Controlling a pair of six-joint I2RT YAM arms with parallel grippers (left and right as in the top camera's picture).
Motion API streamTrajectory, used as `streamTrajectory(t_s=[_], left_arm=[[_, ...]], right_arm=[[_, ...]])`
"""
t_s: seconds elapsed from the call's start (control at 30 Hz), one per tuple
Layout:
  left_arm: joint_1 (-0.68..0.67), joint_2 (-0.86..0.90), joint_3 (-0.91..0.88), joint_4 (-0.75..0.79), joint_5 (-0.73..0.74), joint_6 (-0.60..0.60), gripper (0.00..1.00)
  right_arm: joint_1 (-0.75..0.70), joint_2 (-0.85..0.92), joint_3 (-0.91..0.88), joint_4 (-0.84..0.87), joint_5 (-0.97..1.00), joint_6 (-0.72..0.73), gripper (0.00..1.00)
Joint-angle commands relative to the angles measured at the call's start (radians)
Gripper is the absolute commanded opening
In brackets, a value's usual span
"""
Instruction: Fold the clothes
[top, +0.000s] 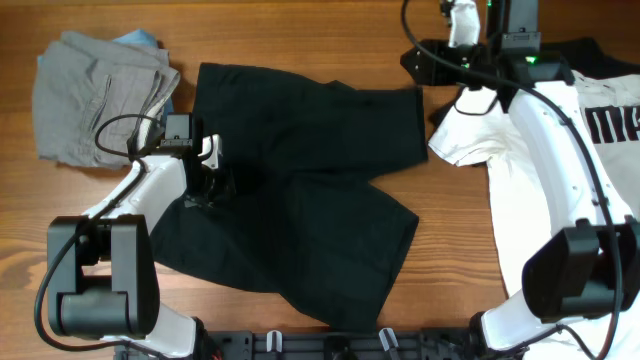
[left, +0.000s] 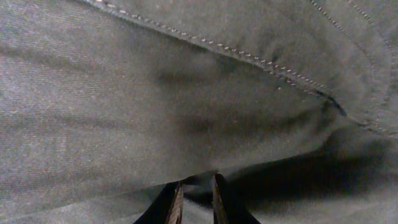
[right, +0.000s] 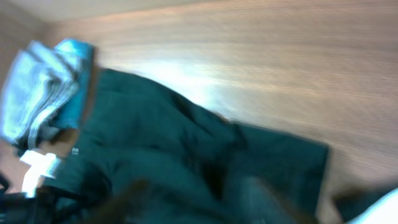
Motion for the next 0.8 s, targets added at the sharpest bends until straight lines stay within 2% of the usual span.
streamTrajectory(t_s=[0.0, 0.13, 0.23, 0.3, 0.37, 0.43, 0.57, 0.6, 0.67, 0.77], left_arm=[[0.005, 0.029, -0.014, 0.000, -0.051, 0.016, 0.19], [0.005, 0.029, -0.014, 0.000, -0.051, 0.016, 0.20], [0.005, 0.029, -0.014, -0.001, -0.051, 0.016, 0.20], [0.005, 0.029, -0.014, 0.000, -0.051, 0.016, 0.21], [0.005, 0.029, -0.014, 0.000, -0.051, 0.016, 0.22], [0.005, 0.029, -0.014, 0.000, -0.051, 0.016, 0.22], [0.005, 0.029, -0.014, 0.000, -0.051, 0.016, 0.22], [0.005, 0.029, -0.014, 0.000, -0.051, 0.016, 0.22], [0.005, 0.029, -0.014, 0.000, -0.051, 0.016, 0.22], [0.005, 0.029, -0.014, 0.000, -0.051, 0.016, 0.22]], right_arm=[[-0.003, 0.023, -0.008, -0.023, 0.199, 0.068, 0.83], [-0.003, 0.070, -0.013, 0.023, 0.213, 0.065, 0.86], [-0.005, 0.154, -0.013, -0.026, 0.212, 0.109, 0.85], [-0.007, 0.233, -0.013, -0.035, 0.208, 0.148, 0.79], [-0.006, 0.356, -0.013, 0.051, 0.156, 0.101, 0.70], [-0.006, 0.389, -0.013, 0.058, 0.157, 0.098, 0.63], [-0.007, 0.407, -0.013, 0.057, 0.212, 0.101, 0.62], [-0.006, 0.409, -0.013, 0.059, 0.180, 0.089, 0.50], [-0.005, 0.409, -0.014, 0.058, 0.174, 0.091, 0.43], [-0.006, 0.409, -0.014, 0.055, 0.169, 0.091, 0.17]])
